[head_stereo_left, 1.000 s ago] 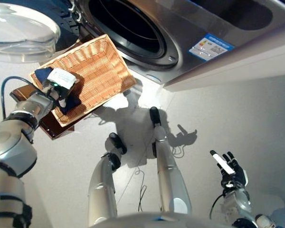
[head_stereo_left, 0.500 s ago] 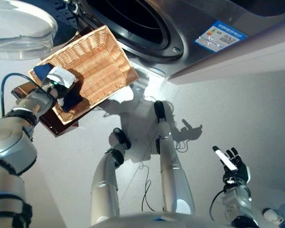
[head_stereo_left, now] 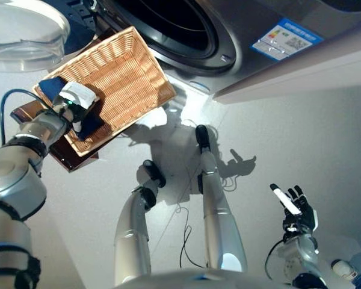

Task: Pick up the clothes and place them into the washing machine

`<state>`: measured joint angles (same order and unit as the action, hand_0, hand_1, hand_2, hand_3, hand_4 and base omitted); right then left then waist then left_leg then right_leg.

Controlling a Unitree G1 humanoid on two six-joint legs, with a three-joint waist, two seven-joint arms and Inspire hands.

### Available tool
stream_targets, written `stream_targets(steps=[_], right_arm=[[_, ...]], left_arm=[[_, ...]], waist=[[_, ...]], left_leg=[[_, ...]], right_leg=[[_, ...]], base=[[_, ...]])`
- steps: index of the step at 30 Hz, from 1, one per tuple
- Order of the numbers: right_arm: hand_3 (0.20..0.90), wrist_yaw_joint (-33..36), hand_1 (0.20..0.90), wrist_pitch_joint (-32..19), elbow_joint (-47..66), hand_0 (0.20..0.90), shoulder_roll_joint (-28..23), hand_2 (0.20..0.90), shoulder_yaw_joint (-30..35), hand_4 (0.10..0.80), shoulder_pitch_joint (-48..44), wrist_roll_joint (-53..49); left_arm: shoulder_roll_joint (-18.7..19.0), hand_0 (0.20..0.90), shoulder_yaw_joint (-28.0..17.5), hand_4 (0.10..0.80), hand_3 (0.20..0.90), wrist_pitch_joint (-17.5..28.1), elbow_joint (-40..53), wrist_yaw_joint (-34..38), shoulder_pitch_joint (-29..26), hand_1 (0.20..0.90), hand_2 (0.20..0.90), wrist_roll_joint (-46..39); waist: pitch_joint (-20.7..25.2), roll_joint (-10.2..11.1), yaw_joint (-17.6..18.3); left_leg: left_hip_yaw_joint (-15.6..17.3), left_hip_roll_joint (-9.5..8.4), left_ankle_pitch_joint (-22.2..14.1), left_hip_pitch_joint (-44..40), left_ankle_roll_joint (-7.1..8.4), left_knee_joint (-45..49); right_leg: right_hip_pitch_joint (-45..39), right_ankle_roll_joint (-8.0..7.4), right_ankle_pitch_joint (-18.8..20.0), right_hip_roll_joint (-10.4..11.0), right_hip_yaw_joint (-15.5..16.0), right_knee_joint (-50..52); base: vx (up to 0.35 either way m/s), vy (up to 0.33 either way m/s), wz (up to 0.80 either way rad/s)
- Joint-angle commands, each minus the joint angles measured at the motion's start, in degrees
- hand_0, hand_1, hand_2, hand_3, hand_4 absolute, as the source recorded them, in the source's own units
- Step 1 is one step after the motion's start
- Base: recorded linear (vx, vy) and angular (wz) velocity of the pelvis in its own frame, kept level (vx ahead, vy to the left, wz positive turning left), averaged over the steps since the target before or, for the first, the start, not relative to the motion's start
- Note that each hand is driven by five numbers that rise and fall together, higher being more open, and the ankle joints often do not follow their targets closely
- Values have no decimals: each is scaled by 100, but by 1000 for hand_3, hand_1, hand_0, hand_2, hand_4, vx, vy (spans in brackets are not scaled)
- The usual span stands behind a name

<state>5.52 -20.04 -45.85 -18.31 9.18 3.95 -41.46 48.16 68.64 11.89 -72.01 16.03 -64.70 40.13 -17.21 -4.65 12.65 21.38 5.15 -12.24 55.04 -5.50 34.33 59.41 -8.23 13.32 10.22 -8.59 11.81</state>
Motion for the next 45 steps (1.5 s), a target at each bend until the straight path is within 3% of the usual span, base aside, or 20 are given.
stream_targets(steps=[1,14,22,25,26,30,36,38,39,40,41,45], right_arm=[[900,306,900,-250,158,900,-413,900,149,800,414,-227],[900,331,900,-216,-60,900,-437,900,218,800,330,-243],[900,350,900,-266,-31,900,-456,900,132,800,317,-101],[900,439,900,-292,107,900,-461,900,27,800,261,123],[900,441,900,-291,109,900,-471,900,23,800,261,125],[900,473,900,-255,268,900,-384,900,-63,800,352,317],[900,386,900,-118,292,900,-280,900,-133,800,406,387],[900,322,900,-68,272,900,-246,900,-214,800,402,416],[900,286,900,-45,265,900,-250,900,-226,800,386,402],[900,288,900,-45,258,900,-254,900,-231,800,390,400],[900,219,900,41,280,900,-252,900,-295,800,368,445],[900,22,900,164,434,900,-209,900,-606,800,277,468]], left_arm=[[718,200,-116,300,200,-96,-21,22,-365,200,200,-214],[616,200,-104,300,200,-112,-65,-54,-415,200,200,-216],[673,200,-332,300,200,-93,354,347,-466,200,200,-139],[608,200,-963,300,200,-133,681,706,-142,200,200,-363],[611,200,-981,300,200,-138,689,707,-123,200,200,-362],[504,200,-1971,300,200,-154,951,989,310,200,200,-1009],[269,200,-3095,300,200,-41,1455,1177,945,200,200,-1789],[94,200,-3574,300,200,48,1522,1208,1359,200,200,-2164],[9,200,-3848,300,200,114,1635,1196,1536,200,200,-2398],[11,200,-3857,300,200,112,1648,1191,1558,200,200,-2396],[-199,200,-4173,300,200,227,1706,1134,1798,200,200,-2808],[-799,200,-4949,300,200,572,2050,1031,2471,200,200,-3910]], waist=[[-23,-95,207],[27,-140,182],[84,-175,145],[152,-166,104],[144,-168,112],[236,-114,92],[487,-1,22],[553,47,15],[569,116,44],[592,70,9],[657,167,12],[795,258,-122]], left_leg=[[-289,44,-207,-63,481,-302],[-320,19,-199,-67,508,-317],[-294,40,-115,-279,555,-457],[-283,114,24,-597,632,-705],[-280,111,31,-616,634,-719],[-312,102,270,-938,740,-1076],[-423,64,494,-1465,846,-1469],[-445,40,549,-1693,871,-1592],[-385,12,783,-1766,849,-1687],[-454,28,610,-1844,895,-1695],[-414,-26,848,-2036,875,-1851],[-489,-83,999,-2572,931,-2167]], right_leg=[[-306,7,-159,236,-2,-434],[-328,-6,-135,286,20,-474],[-459,3,-162,261,43,-434],[-702,0,-167,226,96,-460],[-717,1,-164,227,95,-466],[-1047,-17,-123,257,182,-592],[-1577,-13,-154,248,340,-687],[-1801,-3,-176,241,395,-734],[-1855,37,-55,278,420,-761],[-1935,-2,-180,247,424,-768],[-2116,31,-71,281,478,-834],[-2643,26,-110,269,600,-975]], base=[[0,0,0],[0,0,0],[-1,-4,0],[-15,-54,-3],[-19,-50,-5],[-8,-85,-8],[19,-117,1],[-12,-127,1],[29,-71,-3],[-47,-120,-1],[58,-88,4],[35,-101,3]])
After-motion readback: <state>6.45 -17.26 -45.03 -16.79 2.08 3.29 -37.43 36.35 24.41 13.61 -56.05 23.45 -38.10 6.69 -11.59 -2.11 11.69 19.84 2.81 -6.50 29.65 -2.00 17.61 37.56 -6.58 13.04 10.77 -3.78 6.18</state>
